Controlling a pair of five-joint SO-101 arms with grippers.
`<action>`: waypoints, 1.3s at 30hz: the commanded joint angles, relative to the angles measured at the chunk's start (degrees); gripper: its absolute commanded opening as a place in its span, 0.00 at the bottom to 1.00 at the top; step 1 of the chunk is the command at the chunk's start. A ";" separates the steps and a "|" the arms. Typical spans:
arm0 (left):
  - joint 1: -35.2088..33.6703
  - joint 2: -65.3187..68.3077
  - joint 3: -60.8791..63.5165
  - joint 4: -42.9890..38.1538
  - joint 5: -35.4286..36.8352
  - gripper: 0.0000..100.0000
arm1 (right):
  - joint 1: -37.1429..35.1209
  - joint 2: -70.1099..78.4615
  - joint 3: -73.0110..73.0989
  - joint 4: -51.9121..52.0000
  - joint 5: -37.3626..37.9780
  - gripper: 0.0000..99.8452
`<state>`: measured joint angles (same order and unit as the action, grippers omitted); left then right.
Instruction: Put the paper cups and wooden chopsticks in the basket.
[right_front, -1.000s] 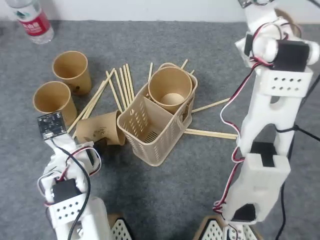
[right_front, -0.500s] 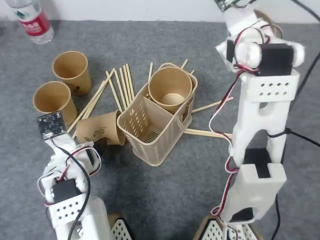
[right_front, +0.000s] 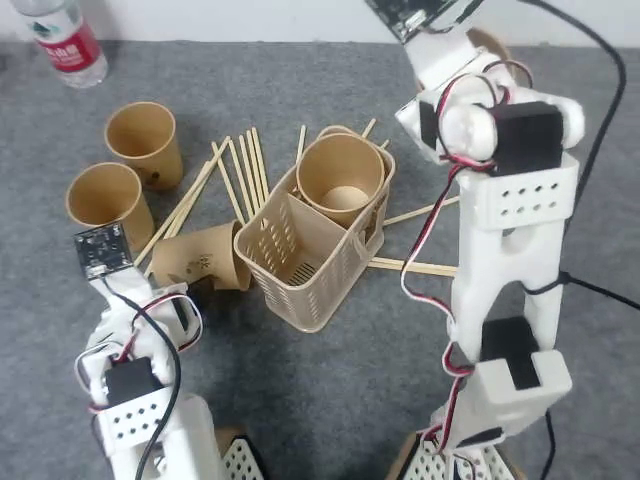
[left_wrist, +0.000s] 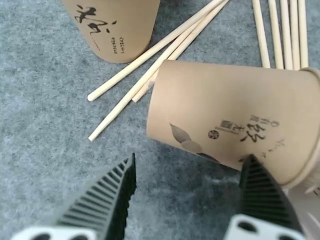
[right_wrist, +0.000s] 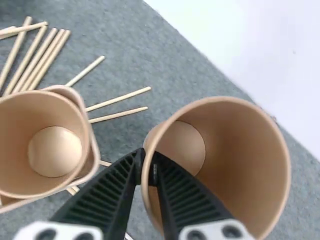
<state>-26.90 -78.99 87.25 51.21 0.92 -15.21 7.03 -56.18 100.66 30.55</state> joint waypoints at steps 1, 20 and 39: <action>0.26 -0.53 -0.31 -1.23 0.18 0.32 | -1.71 -4.35 0.44 2.15 -0.70 0.01; 0.26 -0.53 -0.31 -1.23 0.18 0.32 | -13.58 -9.01 0.62 2.33 -4.04 0.01; 0.35 -0.53 -0.31 -1.23 0.18 0.32 | -18.95 -13.67 14.77 2.33 -6.51 0.01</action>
<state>-26.90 -78.99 87.25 51.21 0.92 -33.76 -2.29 -42.64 100.75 24.66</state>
